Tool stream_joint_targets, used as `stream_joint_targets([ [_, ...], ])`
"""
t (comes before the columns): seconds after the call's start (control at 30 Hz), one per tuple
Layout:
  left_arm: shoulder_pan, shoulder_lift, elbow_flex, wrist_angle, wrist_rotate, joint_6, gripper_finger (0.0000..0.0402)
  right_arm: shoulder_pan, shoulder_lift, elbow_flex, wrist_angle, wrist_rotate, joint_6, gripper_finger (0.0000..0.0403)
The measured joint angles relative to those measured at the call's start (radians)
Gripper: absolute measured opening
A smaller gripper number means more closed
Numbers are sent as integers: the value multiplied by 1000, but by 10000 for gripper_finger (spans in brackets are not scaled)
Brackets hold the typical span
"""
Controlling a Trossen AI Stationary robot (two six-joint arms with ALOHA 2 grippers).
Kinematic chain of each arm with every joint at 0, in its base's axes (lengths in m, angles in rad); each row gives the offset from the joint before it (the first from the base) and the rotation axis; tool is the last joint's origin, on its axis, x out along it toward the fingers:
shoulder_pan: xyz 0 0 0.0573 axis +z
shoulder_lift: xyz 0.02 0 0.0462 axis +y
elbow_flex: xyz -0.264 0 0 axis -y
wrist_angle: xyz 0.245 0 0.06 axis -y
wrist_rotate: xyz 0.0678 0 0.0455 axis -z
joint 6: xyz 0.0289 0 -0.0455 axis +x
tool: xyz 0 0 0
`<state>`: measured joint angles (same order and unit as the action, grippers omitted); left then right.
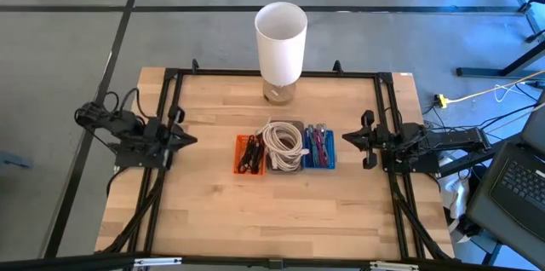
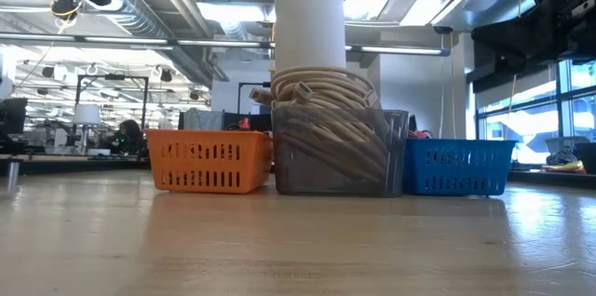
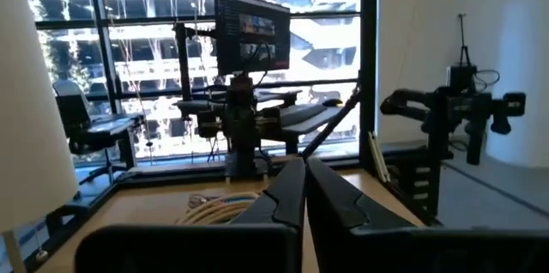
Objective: Pick & Place USB Port
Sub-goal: Return to Home Position
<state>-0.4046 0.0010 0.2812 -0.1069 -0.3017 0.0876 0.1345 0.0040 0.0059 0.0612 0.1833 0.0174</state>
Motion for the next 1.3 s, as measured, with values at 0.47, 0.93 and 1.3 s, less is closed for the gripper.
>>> stream_joint_targets([
  [0.47, 311, -1, -188, 361, 321, 23, 10, 0, 0, 0, 0, 0, 0, 20],
  [0.93, 448, -1, -273, 428, 531, 16, 8, 0, 0, 0, 0, 0, 0, 20],
  [1.3, 446, -1, -273, 165, 615, -17, 5, 0, 0, 0, 0, 0, 0, 20],
])
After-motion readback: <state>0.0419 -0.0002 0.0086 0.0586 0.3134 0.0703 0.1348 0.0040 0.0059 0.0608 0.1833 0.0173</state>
